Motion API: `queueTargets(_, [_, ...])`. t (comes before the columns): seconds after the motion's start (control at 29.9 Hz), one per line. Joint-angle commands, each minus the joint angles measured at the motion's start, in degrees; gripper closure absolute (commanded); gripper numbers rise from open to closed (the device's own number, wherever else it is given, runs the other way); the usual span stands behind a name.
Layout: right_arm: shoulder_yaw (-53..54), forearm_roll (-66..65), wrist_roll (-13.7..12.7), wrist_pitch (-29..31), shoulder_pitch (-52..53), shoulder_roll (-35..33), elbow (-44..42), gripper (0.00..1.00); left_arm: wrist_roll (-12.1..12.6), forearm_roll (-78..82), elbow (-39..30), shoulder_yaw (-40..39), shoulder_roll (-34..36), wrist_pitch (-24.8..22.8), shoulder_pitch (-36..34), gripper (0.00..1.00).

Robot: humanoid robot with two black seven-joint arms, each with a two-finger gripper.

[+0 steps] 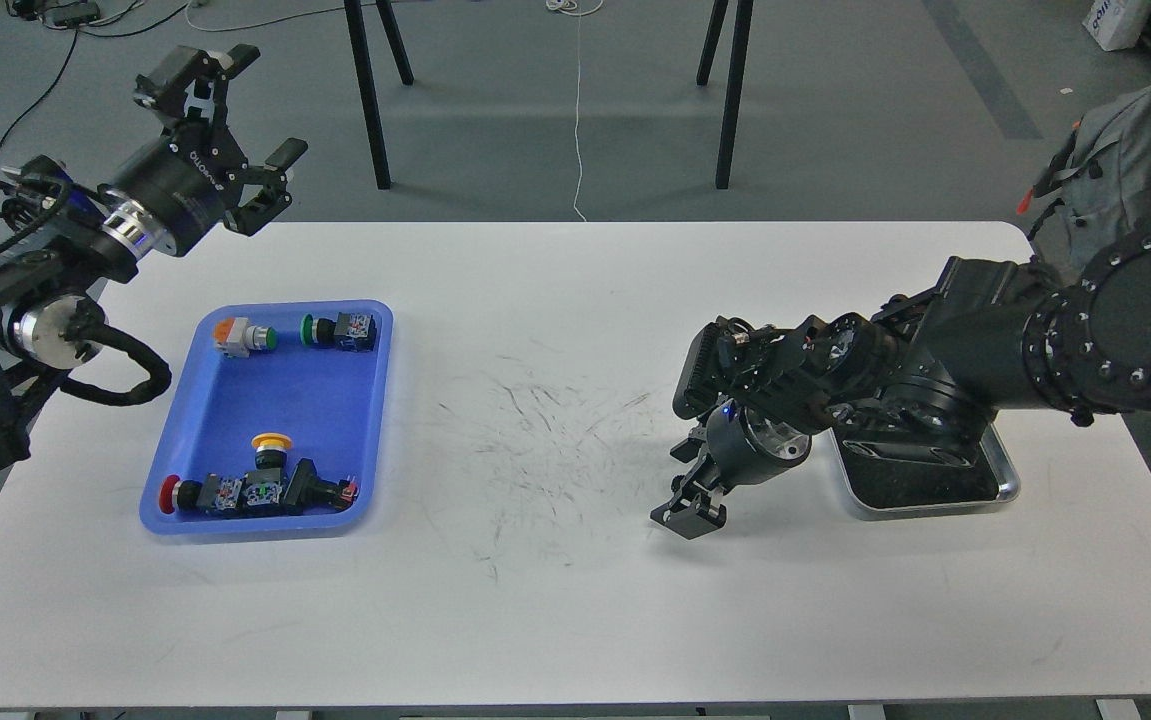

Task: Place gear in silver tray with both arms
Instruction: 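Lower the right gripper onto the black gear and grasp it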

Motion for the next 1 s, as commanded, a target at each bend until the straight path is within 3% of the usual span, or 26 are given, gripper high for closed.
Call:
queueTargets(0.0, [-1.3,0.2,0.0,0.0,0.0,0.0,-0.8,0.25,0.0,0.0,0.3,0.0,0.0,0.0,0.1,0.0])
queueTargets(0.97, [-1.3,0.3,0.0,0.1,-1.2,0.0,-3.4,0.62,0.0,0.1,1.7,0.1,-0.1,0.0,1.1,0.0])
